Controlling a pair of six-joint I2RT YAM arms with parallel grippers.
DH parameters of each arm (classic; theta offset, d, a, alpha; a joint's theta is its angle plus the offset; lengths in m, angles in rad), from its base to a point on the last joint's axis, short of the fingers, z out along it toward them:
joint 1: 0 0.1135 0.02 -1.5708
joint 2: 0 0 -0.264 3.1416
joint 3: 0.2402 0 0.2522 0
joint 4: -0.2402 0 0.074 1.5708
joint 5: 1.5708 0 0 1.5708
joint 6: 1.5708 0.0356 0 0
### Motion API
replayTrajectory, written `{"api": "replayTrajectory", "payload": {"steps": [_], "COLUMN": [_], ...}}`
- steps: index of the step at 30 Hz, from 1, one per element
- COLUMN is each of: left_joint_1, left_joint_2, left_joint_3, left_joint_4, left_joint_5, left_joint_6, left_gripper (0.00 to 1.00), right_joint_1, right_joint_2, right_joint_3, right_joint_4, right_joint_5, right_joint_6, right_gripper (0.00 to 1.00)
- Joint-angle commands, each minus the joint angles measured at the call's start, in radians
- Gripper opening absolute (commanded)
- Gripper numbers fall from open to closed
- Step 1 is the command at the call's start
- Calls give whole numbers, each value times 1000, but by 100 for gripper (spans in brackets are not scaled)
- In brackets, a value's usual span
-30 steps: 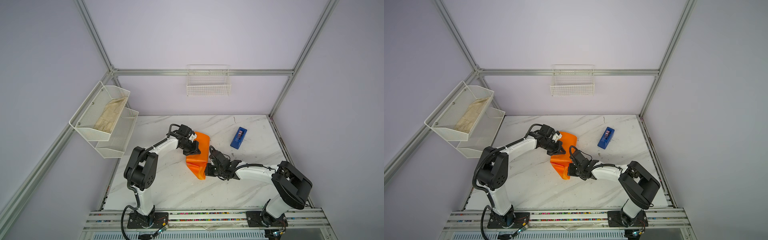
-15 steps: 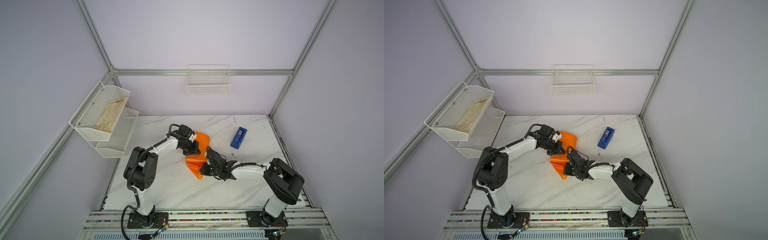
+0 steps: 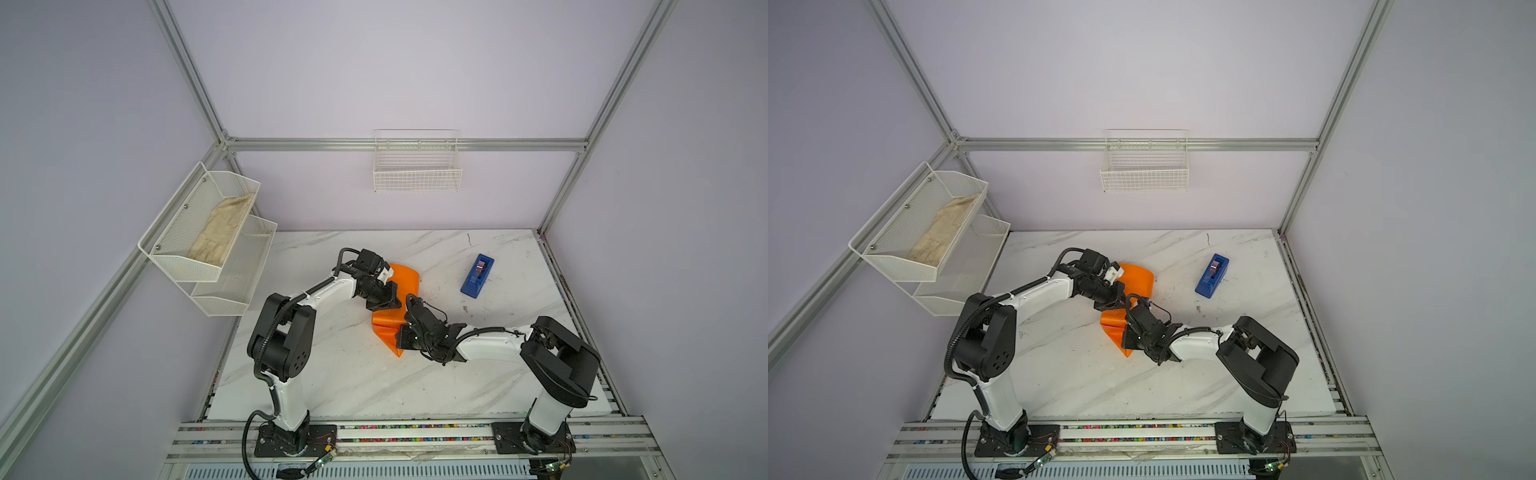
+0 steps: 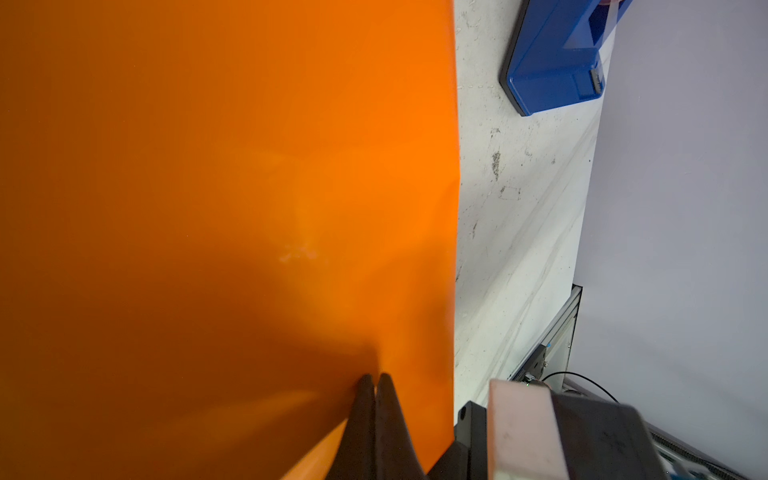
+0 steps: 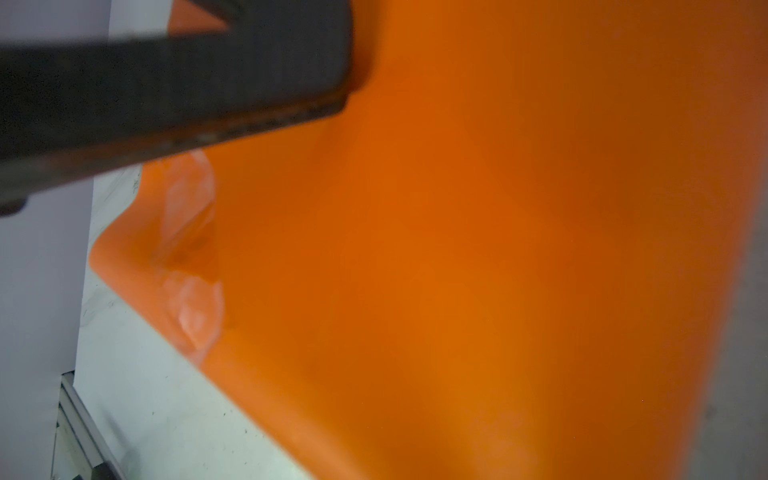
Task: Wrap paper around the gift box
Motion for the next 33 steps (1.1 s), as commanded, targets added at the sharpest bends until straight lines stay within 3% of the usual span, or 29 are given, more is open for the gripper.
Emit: {"api": "replayTrajectory", "payload": {"steps": [1,7,18,24,28,33], "left_joint_1": [13,12,13,13,17,21], "left_joint_2": [51,49,1,-112,-214,-391], "left_joint_3": [-67,-68,-31,82,136,-42], "left_joint_4": [-125,-126,-150,-216,-289,-257], "left_joint_5": [-140,-144,-144,-144,-177,-193], "left_joint_6": [31,29,28,14,-1,-102], "left_gripper": [0,0,0,1,11,17], "right_joint_1": [3,3,19,19,20,20], "right_joint_2": [44,69,43,42,51,53], "right_joint_3": [25,11,-57,-51,-40,-35], "right_joint_4": [60,125,178,140,127,122], "right_joint_5": [65,102,-26,-22,-23,-17], "right_joint_6": [5,6,18,6,4,7], "right_gripper": [0,0,0,0,0,0]}}
